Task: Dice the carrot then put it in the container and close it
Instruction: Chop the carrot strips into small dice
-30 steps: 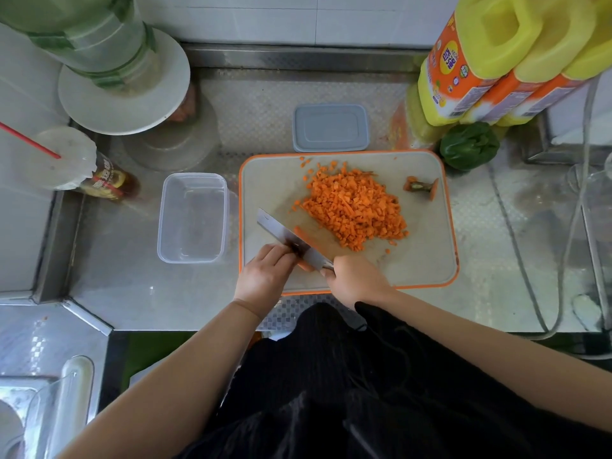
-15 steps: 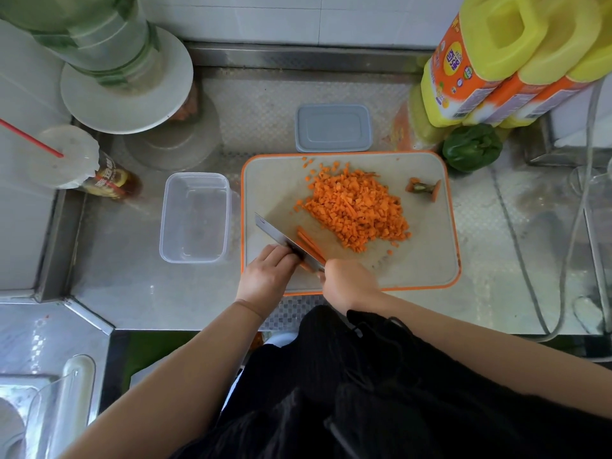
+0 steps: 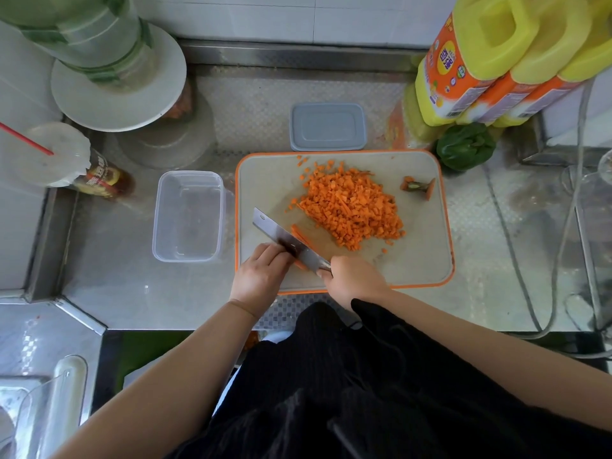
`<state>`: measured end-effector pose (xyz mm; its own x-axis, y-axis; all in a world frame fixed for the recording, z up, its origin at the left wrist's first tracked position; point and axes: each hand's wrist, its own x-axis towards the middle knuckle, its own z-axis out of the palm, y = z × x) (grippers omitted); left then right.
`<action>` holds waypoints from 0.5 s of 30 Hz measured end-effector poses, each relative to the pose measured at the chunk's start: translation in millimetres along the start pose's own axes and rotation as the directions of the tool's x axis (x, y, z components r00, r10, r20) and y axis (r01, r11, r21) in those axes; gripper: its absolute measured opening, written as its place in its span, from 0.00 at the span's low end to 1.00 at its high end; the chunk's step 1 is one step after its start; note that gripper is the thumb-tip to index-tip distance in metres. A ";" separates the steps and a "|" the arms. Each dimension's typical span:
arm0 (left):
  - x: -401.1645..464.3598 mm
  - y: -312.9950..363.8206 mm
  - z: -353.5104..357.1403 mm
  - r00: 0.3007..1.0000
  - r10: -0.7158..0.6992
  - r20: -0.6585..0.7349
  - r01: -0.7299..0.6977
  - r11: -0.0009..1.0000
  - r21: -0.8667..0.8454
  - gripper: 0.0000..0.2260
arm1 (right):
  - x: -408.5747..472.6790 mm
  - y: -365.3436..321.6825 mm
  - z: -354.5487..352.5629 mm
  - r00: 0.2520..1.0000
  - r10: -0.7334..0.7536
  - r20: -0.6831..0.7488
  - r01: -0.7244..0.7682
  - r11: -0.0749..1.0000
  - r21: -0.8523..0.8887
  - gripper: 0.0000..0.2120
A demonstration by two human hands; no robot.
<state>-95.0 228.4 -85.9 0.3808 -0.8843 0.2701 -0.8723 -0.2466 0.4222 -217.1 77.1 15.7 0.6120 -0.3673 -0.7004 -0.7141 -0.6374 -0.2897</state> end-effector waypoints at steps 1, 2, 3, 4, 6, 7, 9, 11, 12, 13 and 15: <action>0.0 0.1 0.0 1.000 -0.001 0.003 0.001 1.000 0.004 0.06 | -0.3 -0.2 -0.6 1.000 -0.005 0.002 0.005 1.000 -0.008 0.14; -0.1 0.3 -0.1 1.000 -0.003 0.006 0.003 1.000 0.008 0.07 | -0.6 -0.3 -1.1 1.000 -0.007 0.005 0.007 1.000 -0.012 0.14; 0.0 0.7 0.1 1.000 -0.006 0.007 0.006 1.000 0.010 0.08 | -0.6 -0.5 -1.4 1.000 -0.007 0.009 0.007 1.000 -0.014 0.13; 0.0 1.1 0.2 1.000 -0.010 0.007 0.010 1.000 0.012 0.08 | -0.2 -1.0 -1.3 1.000 -0.006 0.014 0.006 1.000 -0.018 0.13; -0.1 1.8 -0.1 1.000 -0.015 0.010 0.015 1.000 0.013 0.09 | 1.5 -2.4 0.6 1.000 -0.001 0.022 0.001 1.000 -0.028 0.12; -0.3 1.6 -0.3 1.000 -0.016 0.016 0.016 1.000 0.012 0.10 | 2.1 -2.8 2.0 1.000 0.002 0.021 -0.002 1.000 -0.031 0.11; -1.1 0.9 0.1 1.000 -0.019 0.024 0.019 1.000 0.014 0.10 | 4.0 -3.4 4.5 1.000 0.007 0.015 -0.007 0.999 -0.038 0.09; -1.9 0.7 1.0 0.999 -0.025 0.027 0.025 1.000 0.012 0.11 | 5.6 -4.0 6.1 1.000 0.012 0.018 -0.011 0.999 -0.041 0.08; -2.1 1.1 1.1 0.999 -0.030 0.023 0.030 1.000 0.006 0.11 | 6.1 -5.1 6.5 1.000 0.012 0.021 -0.011 0.999 -0.035 0.08; -2.4 1.7 1.2 0.999 -0.034 0.015 0.035 0.999 -0.003 0.10 | 6.7 -6.8 6.9 1.000 0.004 0.023 -0.004 1.000 -0.026 0.07; -2.5 2.7 1.0 0.999 -0.034 0.001 0.034 0.999 -0.014 0.10 | 8.8 -9.8 8.5 1.000 -0.015 0.020 0.015 1.000 -0.009 0.06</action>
<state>-98.6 229.6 -86.2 0.4102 -0.8758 0.2544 -0.8543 -0.2713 0.4433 -207.6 85.9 6.8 0.6158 -0.3441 -0.7088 -0.7013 -0.6493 -0.2942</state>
